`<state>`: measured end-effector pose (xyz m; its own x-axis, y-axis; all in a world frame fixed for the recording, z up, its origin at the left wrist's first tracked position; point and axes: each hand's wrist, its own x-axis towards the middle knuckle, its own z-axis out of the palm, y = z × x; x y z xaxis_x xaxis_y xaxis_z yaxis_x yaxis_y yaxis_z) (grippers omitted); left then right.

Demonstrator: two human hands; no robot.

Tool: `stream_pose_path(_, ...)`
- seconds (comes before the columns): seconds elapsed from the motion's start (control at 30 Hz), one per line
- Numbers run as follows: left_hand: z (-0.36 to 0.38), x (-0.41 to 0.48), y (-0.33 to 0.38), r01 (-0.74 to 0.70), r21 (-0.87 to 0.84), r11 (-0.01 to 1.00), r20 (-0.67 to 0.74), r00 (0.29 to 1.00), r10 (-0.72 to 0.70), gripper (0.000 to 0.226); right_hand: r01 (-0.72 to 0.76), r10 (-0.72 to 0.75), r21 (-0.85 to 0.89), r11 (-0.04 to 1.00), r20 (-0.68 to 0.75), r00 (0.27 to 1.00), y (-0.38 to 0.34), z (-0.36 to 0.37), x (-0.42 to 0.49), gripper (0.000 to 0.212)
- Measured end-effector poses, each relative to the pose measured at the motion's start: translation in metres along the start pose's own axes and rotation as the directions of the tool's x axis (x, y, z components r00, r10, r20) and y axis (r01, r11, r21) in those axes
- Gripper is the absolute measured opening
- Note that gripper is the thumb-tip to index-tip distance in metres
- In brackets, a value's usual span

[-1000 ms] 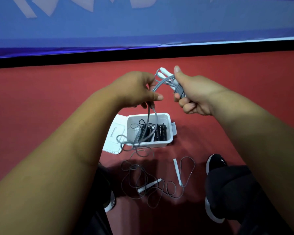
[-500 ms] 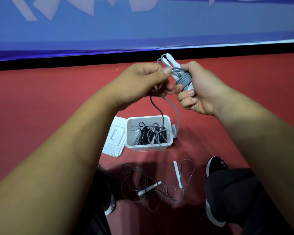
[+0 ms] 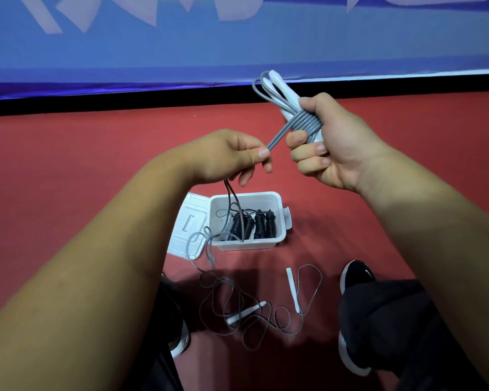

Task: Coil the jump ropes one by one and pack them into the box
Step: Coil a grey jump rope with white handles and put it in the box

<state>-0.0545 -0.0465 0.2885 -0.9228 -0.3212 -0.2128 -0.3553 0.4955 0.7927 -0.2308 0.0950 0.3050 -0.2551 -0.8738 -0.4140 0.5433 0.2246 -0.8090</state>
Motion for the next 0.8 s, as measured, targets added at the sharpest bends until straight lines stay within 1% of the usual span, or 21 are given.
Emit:
stream_pose_path(0.1,0.0,0.0,0.0,0.042,0.008,0.999,0.02,0.999,-0.042,0.024,0.019,-0.018,-0.041,0.999,0.022,1.0,0.002,0.003,-0.004,0.017)
stream_pose_path(0.2,0.001,0.001,-0.003,0.081,0.045,0.996,0.042,0.996,-0.083,0.02,0.005,0.0,-0.092,0.996,0.061,0.998,0.007,0.006,-0.008,0.016)
stream_pose_path(0.27,0.002,0.002,-0.006,0.101,0.078,0.992,0.031,0.994,-0.103,0.017,-0.029,0.043,-0.143,0.989,0.097,0.994,0.011,0.011,-0.012,0.018)
stream_pose_path(0.33,0.003,0.002,-0.006,0.094,0.101,0.99,-0.001,0.995,-0.095,0.014,-0.071,0.1,-0.201,0.977,0.138,0.985,0.015,0.014,-0.015,0.023)
stream_pose_path(0.4,0.001,0.002,-0.006,0.065,0.082,0.995,-0.07,0.996,-0.06,0.014,-0.129,0.18,-0.254,0.959,0.19,0.965,0.016,0.014,-0.018,0.023)
stream_pose_path(0.43,-0.002,0.001,-0.006,0.039,0.078,0.996,-0.097,0.995,-0.032,0.014,-0.169,0.235,-0.282,0.944,0.219,0.947,0.016,0.013,-0.019,0.021)
stream_pose_path(0.47,-0.006,-0.002,-0.006,0.007,0.085,0.996,-0.095,0.996,0.002,0.016,-0.213,0.298,-0.318,0.924,0.247,0.922,0.016,0.013,-0.02,0.02)
stream_pose_path(0.5,-0.011,-0.004,-0.005,-0.032,0.088,0.996,-0.062,0.997,0.037,0.018,-0.26,0.368,-0.36,0.896,0.273,0.889,0.015,0.012,-0.021,0.022)
stream_pose_path(0.57,-0.014,-0.008,-0.004,-0.095,0.032,0.995,0.003,0.995,0.095,0.014,-0.346,0.501,-0.433,0.832,0.32,0.804,0.015,0.013,-0.024,0.036)
stream_pose_path(0.63,-0.012,-0.01,-0.001,-0.104,-0.104,0.989,0.001,0.994,0.105,0.01,-0.39,0.584,-0.478,0.787,0.373,0.721,0.013,0.011,-0.023,0.058)
stream_pose_path(0.67,-0.012,-0.009,0.001,-0.105,-0.155,0.982,-0.01,0.994,0.105,0.009,-0.402,0.607,-0.484,0.777,0.407,0.683,0.012,0.008,-0.021,0.062)
stream_pose_path(0.7,-0.012,-0.008,0.003,-0.11,-0.179,0.978,-0.018,0.994,0.108,0.01,-0.417,0.617,-0.471,0.777,0.441,0.652,0.011,0.006,-0.02,0.059)
stream_pose_path(0.73,-0.014,-0.008,0.005,-0.115,-0.183,0.976,-0.025,0.993,0.112,0.01,-0.434,0.618,-0.448,0.782,0.461,0.637,0.01,0.003,-0.018,0.05)
stream_pose_path(0.77,-0.016,-0.008,0.007,-0.116,-0.173,0.978,-0.032,0.993,0.112,0.01,-0.443,0.619,-0.44,0.781,0.455,0.64,0.01,0.0,-0.017,0.042)
stream_pose_path(0.8,-0.018,-0.008,0.008,-0.112,-0.156,0.981,-0.042,0.993,0.107,0.011,-0.437,0.621,-0.455,0.775,0.425,0.658,0.01,-0.003,-0.017,0.039)
